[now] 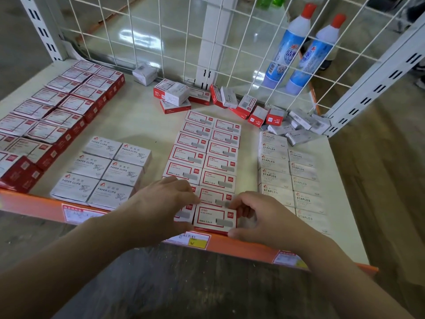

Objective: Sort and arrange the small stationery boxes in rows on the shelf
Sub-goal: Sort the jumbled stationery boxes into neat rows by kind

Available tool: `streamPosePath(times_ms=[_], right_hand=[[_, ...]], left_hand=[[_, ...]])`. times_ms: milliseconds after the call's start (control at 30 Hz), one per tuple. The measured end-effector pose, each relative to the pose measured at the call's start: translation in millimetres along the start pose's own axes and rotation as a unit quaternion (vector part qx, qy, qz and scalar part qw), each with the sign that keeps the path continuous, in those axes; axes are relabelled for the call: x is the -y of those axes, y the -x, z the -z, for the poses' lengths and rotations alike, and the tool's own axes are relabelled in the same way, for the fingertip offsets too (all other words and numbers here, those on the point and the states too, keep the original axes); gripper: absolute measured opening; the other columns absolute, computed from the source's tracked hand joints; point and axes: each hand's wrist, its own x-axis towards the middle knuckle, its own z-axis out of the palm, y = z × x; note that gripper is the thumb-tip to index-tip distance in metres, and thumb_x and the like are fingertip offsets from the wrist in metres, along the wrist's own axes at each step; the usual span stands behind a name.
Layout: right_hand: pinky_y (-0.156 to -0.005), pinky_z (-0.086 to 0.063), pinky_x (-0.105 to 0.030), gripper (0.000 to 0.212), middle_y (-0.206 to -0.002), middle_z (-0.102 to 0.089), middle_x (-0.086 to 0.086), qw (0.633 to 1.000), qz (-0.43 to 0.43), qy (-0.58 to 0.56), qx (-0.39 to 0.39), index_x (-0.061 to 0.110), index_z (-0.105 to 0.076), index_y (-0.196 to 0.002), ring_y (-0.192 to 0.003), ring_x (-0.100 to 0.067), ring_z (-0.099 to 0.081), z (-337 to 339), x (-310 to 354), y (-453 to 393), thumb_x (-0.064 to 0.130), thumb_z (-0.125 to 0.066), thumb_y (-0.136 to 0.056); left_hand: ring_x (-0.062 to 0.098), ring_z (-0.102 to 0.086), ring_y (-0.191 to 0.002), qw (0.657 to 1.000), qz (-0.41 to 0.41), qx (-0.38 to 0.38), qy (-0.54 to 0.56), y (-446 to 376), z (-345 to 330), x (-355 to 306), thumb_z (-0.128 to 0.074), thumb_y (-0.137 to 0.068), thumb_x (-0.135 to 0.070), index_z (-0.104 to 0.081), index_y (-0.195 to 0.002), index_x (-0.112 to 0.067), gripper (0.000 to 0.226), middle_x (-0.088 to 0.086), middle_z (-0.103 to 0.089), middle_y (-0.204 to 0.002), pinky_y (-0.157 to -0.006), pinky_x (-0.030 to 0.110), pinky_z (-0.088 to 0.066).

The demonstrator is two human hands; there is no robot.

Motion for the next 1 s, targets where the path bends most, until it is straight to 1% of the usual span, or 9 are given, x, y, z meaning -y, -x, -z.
streamPosePath(times_ms=[133,267,433,533,633,767,867,1000], right_hand=[[-0.074,-0.041,-0.008,0.039,-0.105,-0.049,0.022,1.0,0.003,0.0,0.001,0.038,-0.044,-0.105,-0.095,0.002,-0.05,1,2,1,0.039,-0.071,-0.077],[-0.079,-0.043,-0.009,0.041,-0.108,-0.049,0.02,1.0,-0.002,-0.003,0.011,0.035,-0.045,-0.109,-0.099,0.0,-0.051,1,3,1,0.039,-0.071,-0.078],[-0.078,-0.043,-0.009,0.042,-0.107,-0.049,0.021,1.0,-0.005,-0.012,0.01,0.035,-0.045,-0.108,-0.098,0.001,-0.052,1,3,1,0.038,-0.072,-0.077],[-0.082,-0.047,-0.013,0.042,-0.109,-0.051,0.023,1.0,-0.007,-0.022,0.017,0.038,-0.045,-0.106,-0.099,0.001,-0.053,0,1,0,0.039,-0.073,-0.076],[-0.087,-0.049,-0.018,0.042,-0.112,-0.052,0.02,0.999,-0.015,-0.025,0.018,0.038,-0.046,-0.109,-0.102,-0.002,-0.053,4,2,1,0.038,-0.073,-0.076],[-0.08,-0.047,-0.018,0.035,-0.1,-0.052,0.02,1.0,-0.017,-0.006,-0.016,0.04,-0.048,-0.106,-0.095,-0.002,-0.051,14,-1,0,0.041,-0.07,-0.078],[-0.076,-0.046,-0.016,0.025,-0.097,-0.053,0.019,0.998,-0.008,0.0,-0.056,0.041,-0.049,-0.103,-0.091,-0.001,-0.051,20,-5,-5,0.043,-0.064,-0.083],[-0.075,-0.043,-0.015,0.019,-0.095,-0.054,0.02,0.996,0.006,-0.008,-0.084,0.04,-0.05,-0.102,-0.09,0.002,-0.051,25,-7,-16,0.035,-0.06,-0.087]], left_hand=[[0.002,-0.031,-0.126,1.0,0.001,0.002,-0.001,-1,0,0,-0.056,-0.086,-0.046,-0.04,-0.134,-0.039,0.052,-0.021,-0.04,-0.135,-0.106,0.021,-0.029],[0.002,-0.031,-0.125,1.0,0.005,0.005,0.001,-2,0,0,-0.056,-0.086,-0.046,-0.039,-0.134,-0.039,0.052,-0.022,-0.04,-0.134,-0.106,0.021,-0.029],[0.003,-0.031,-0.127,1.0,0.011,0.015,0.005,-1,0,-1,-0.056,-0.087,-0.044,-0.039,-0.135,-0.037,0.052,-0.021,-0.039,-0.135,-0.107,0.022,-0.029],[0.002,-0.031,-0.127,1.0,0.011,0.013,0.008,-1,1,-1,-0.056,-0.086,-0.046,-0.039,-0.134,-0.038,0.052,-0.022,-0.039,-0.135,-0.107,0.021,-0.029],[0.0,-0.03,-0.128,1.0,0.011,0.012,0.018,-1,3,-4,-0.056,-0.085,-0.049,-0.038,-0.134,-0.038,0.053,-0.023,-0.039,-0.136,-0.107,0.02,-0.028],[-0.001,-0.033,-0.123,0.999,0.021,0.008,0.048,-5,7,-8,-0.053,-0.085,-0.051,-0.037,-0.134,-0.039,0.052,-0.024,-0.039,-0.135,-0.103,0.019,-0.031],[0.0,-0.038,-0.119,0.998,0.033,-0.022,0.055,-16,11,-10,-0.049,-0.088,-0.05,-0.039,-0.132,-0.039,0.047,-0.021,-0.042,-0.134,-0.098,0.02,-0.034],[0.004,-0.037,-0.126,0.997,0.064,-0.042,0.032,-38,17,-8,-0.045,-0.092,-0.046,-0.039,-0.135,-0.034,0.045,-0.016,-0.039,-0.141,-0.104,0.027,-0.03]])
